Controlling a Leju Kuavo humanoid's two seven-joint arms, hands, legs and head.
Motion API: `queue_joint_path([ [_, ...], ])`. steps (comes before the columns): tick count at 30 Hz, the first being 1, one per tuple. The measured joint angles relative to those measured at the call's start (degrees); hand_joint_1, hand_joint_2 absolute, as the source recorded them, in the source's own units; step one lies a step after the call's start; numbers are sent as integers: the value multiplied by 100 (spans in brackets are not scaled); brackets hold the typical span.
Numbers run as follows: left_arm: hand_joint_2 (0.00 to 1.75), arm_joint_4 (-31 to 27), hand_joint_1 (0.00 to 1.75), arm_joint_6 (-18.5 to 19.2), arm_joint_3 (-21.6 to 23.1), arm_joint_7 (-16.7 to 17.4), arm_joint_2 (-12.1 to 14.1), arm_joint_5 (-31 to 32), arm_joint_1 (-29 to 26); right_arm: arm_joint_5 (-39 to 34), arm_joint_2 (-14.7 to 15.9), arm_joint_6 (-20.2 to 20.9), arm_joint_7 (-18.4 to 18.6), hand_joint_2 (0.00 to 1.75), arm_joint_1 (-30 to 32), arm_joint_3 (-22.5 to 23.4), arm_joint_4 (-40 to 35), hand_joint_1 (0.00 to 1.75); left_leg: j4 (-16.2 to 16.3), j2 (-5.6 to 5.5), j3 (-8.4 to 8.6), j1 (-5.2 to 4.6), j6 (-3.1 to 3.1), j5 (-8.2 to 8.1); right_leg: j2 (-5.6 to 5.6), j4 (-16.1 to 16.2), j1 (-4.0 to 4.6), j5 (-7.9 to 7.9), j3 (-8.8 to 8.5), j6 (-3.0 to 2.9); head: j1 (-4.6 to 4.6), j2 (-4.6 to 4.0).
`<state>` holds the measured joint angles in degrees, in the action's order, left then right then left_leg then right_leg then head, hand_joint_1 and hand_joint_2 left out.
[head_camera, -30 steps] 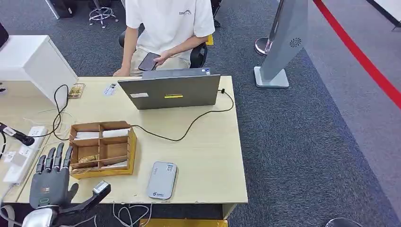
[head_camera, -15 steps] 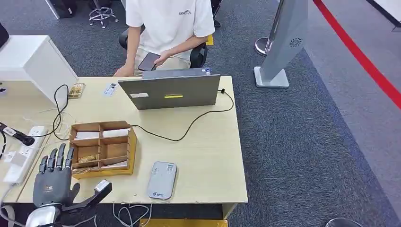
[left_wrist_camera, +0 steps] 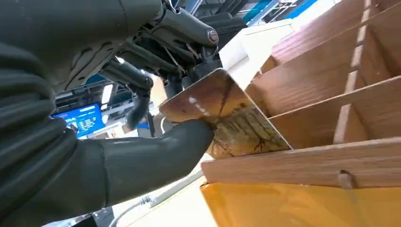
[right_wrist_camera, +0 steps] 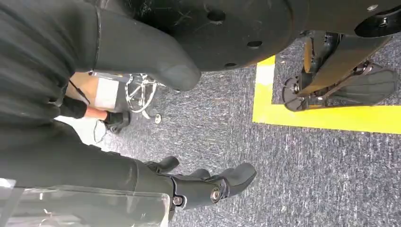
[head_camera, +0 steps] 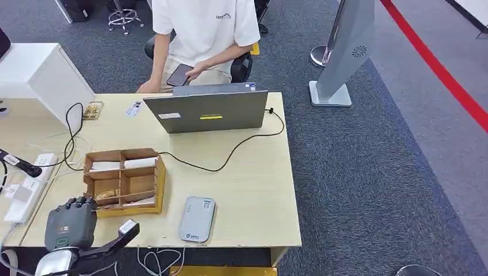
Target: Pass the card to the sensor for recognition and then transmit it.
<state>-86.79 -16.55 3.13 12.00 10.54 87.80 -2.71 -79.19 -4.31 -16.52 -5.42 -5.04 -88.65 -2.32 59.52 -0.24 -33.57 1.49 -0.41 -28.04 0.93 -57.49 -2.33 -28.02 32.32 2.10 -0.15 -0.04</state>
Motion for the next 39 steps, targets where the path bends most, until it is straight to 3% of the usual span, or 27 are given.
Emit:
queue_joint_path([
  [6,175,0,175,-53,0,-116,2,0,-6,7,0,2,-9,175,0,0,2,0,0,-1,-1,0,0,0,-1,0,0,0,0,0,0,0],
  [11,175,-11,175,-376,0,-238,-13,0,-59,-2,0,0,-17,175,1,0,6,0,0,-1,-1,0,0,0,-1,0,0,0,0,0,0,0],
  [17,175,-149,175,-382,0,-295,-31,0,-140,-18,-13,-2,-17,175,2,0,15,0,0,-1,-1,0,0,0,0,0,0,0,0,0,0,0],
  [22,175,-875,175,-343,9,-315,-24,0,-330,-127,-28,-9,-17,175,7,0,42,0,0,-1,0,1,0,0,0,0,1,0,0,0,0,0],
  [27,175,-1740,175,-6,160,-376,66,-13,-465,-197,-66,-22,2,175,7,0,92,0,0,-1,-1,1,0,0,-1,0,1,-1,1,0,0,0],
  [34,175,-2496,175,345,369,-439,345,-116,-499,-227,-98,-22,81,175,12,0,125,0,0,0,0,8,-1,0,0,0,9,0,1,-1,0,0],
  [39,175,-2728,175,389,467,-382,437,-85,-367,-153,-114,-17,150,175,13,0,155,0,2,-2,2,9,-2,1,-2,1,9,1,3,-2,-2,0],
])
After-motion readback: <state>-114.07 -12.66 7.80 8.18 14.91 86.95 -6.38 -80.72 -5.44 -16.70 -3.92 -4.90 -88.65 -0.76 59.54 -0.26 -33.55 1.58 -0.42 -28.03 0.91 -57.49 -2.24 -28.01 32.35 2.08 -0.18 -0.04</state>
